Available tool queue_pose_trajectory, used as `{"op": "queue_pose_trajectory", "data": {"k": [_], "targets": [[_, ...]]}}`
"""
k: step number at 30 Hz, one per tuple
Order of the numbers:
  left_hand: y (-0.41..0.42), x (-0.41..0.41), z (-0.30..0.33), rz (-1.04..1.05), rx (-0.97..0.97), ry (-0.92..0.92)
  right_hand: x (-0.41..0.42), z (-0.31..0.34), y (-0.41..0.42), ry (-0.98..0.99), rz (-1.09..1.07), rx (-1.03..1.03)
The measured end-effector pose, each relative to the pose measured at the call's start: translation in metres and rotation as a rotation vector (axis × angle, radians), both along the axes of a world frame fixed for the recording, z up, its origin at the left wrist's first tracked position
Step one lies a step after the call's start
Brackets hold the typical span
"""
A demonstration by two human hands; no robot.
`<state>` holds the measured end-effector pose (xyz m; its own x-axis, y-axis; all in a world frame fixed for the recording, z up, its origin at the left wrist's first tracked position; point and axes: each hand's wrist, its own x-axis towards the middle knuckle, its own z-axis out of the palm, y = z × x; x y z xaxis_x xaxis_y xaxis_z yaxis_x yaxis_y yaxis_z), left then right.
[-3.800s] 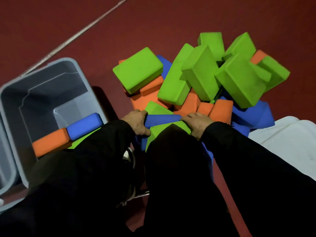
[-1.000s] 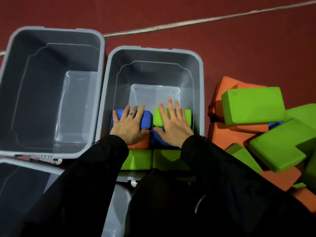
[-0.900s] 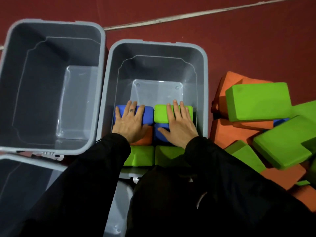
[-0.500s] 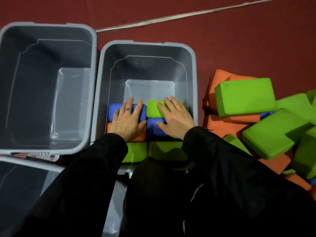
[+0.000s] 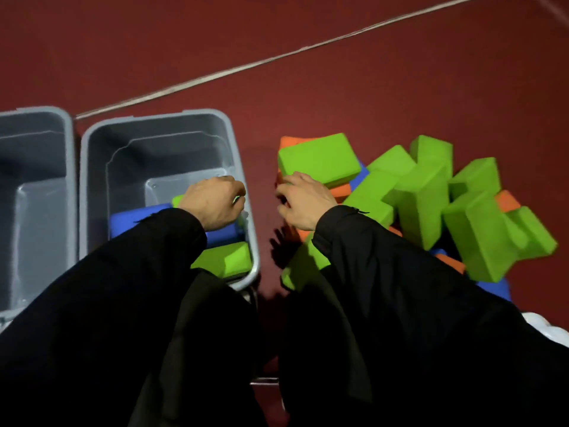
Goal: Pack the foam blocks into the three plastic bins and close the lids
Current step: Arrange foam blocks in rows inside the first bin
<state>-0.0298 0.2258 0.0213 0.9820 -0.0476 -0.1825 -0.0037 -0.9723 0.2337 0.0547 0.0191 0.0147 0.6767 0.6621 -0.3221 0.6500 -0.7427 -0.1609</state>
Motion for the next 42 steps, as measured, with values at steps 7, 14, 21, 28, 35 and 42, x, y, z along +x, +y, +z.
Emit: {"op": "queue_pose_trajectory", "data": {"k": [7,14,21,28,35,42], "targets": [[-0.124,0.038,0.031,-0.163,0.013,0.003,0.005,0.028,-0.134,-0.011,-0.291,0.113],[-0.238,0.052,-0.009,-0.319,-0.065,0.113,-0.035,-0.017,-0.287,0.131,-0.767,0.128],[-0.304,0.059,-0.068,-0.381,-0.149,0.358,-0.095,-0.062,-0.363,0.214,-1.105,0.056],[-0.374,0.046,-0.125,-0.37,-0.403,0.528,-0.114,-0.097,-0.367,0.233,-1.148,0.108],[-0.41,0.031,-0.153,-0.281,-0.445,0.624,-0.101,-0.099,-0.365,0.13,-1.312,0.073],[-0.428,0.032,-0.174,-0.08,-0.434,0.648,-0.106,-0.095,-0.374,0.195,-1.393,0.107]]}}
